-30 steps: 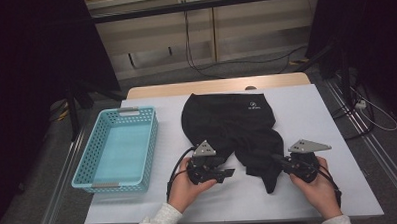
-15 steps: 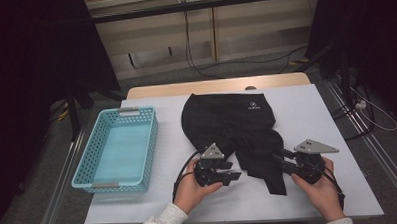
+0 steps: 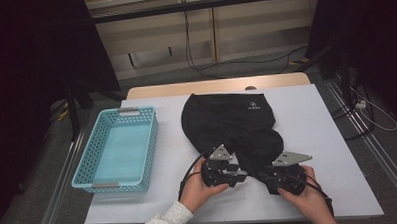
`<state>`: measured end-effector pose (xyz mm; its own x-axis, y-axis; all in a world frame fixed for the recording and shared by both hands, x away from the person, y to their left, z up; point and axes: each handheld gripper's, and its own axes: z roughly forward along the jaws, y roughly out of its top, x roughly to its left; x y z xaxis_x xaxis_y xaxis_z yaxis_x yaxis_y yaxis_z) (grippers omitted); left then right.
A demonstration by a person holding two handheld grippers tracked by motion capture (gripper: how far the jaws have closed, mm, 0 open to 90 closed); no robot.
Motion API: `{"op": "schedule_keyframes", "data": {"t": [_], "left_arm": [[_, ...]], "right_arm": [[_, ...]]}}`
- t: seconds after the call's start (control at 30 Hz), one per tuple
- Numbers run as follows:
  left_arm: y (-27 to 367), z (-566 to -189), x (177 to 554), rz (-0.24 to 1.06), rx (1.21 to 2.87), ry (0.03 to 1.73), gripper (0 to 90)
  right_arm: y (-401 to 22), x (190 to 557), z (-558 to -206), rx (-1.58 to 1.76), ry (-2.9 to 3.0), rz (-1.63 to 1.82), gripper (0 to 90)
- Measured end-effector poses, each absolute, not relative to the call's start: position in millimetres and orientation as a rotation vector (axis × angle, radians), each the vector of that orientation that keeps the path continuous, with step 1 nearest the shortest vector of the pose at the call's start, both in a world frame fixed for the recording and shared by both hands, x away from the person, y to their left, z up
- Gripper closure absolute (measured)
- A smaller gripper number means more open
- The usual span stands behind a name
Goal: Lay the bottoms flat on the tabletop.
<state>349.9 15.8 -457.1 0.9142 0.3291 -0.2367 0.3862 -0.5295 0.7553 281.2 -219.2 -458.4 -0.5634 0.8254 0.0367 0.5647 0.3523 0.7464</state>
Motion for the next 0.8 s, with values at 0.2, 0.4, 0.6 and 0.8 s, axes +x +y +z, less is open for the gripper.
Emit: {"op": "schedule_keyframes", "data": {"t": [0.2,0.4,0.6,0.8], "left_arm": [[17,-457,350,-0.065,2.171,0.507,52.3],[13,-459,350,-0.043,2.176,0.497,47.3],[5,-460,352,-0.002,2.182,0.469,43.4],[-6,-462,349,0.012,2.203,0.411,47.1]], "right_arm": [[-234,282,-449,1.316,2.151,1.195,90.0],[-254,284,-450,1.436,2.020,1.287,90.0],[-257,285,-454,1.476,2.004,1.225,90.0],[-257,285,-457,1.496,2.003,1.198,90.0]]}}
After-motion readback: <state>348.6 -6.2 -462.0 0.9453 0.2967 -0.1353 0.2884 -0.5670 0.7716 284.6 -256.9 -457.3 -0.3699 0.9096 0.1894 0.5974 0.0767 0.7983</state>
